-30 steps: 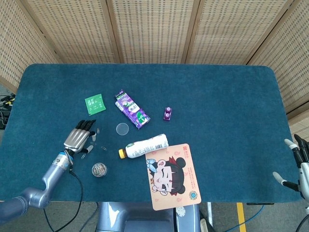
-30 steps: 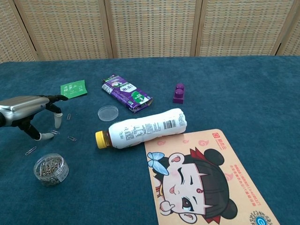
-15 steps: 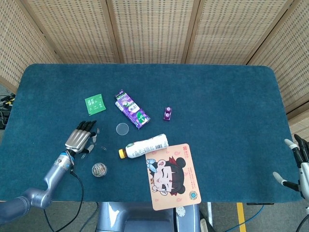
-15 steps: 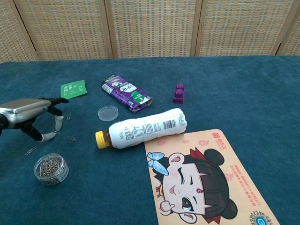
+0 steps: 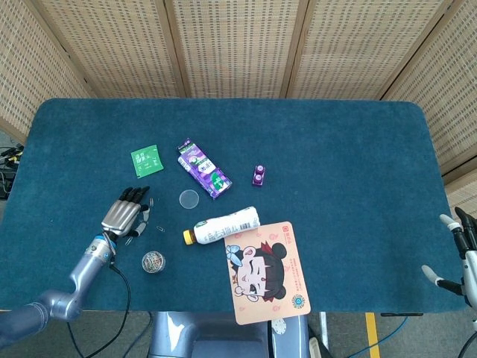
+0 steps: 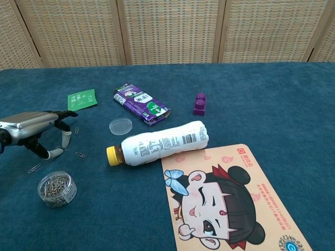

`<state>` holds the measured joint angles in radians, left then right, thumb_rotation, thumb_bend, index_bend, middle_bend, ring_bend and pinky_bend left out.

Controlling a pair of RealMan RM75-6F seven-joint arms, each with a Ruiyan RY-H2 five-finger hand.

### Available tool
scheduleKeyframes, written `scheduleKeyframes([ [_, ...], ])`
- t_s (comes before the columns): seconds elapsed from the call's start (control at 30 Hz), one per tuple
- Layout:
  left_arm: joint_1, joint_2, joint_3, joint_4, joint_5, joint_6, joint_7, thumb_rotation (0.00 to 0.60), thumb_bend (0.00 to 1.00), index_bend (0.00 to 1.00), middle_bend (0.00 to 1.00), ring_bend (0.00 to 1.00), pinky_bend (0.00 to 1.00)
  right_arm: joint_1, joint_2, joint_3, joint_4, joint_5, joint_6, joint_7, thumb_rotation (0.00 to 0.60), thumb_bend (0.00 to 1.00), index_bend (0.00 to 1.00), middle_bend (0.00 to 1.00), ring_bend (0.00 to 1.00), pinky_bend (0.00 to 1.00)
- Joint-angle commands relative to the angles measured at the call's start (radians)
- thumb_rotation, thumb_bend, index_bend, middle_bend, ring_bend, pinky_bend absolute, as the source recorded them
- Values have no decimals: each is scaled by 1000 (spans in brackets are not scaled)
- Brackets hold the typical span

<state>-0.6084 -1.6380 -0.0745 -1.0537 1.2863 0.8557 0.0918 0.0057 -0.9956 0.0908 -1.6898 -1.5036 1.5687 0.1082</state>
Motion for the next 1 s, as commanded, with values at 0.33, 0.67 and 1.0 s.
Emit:
scheduleKeyframes([
  [0.33, 2, 2, -2, 3, -4, 4, 3, 600, 416, 695, 0, 0, 0, 0, 1, -1, 0, -1, -1, 2, 600, 0, 120, 0, 0, 0],
  [0.67, 28, 111, -11, -141, 59, 120, -26, 600, 437, 695, 0, 0, 0, 0, 1, -3, -2, -5, 1, 1, 600, 0, 120, 0, 0, 0],
  [1.0, 85, 248, 92, -353, 245, 252, -65, 600, 445, 695, 0, 0, 0, -4, 0, -6, -6, -14, 10, -7, 600, 0, 120, 0, 0, 0],
])
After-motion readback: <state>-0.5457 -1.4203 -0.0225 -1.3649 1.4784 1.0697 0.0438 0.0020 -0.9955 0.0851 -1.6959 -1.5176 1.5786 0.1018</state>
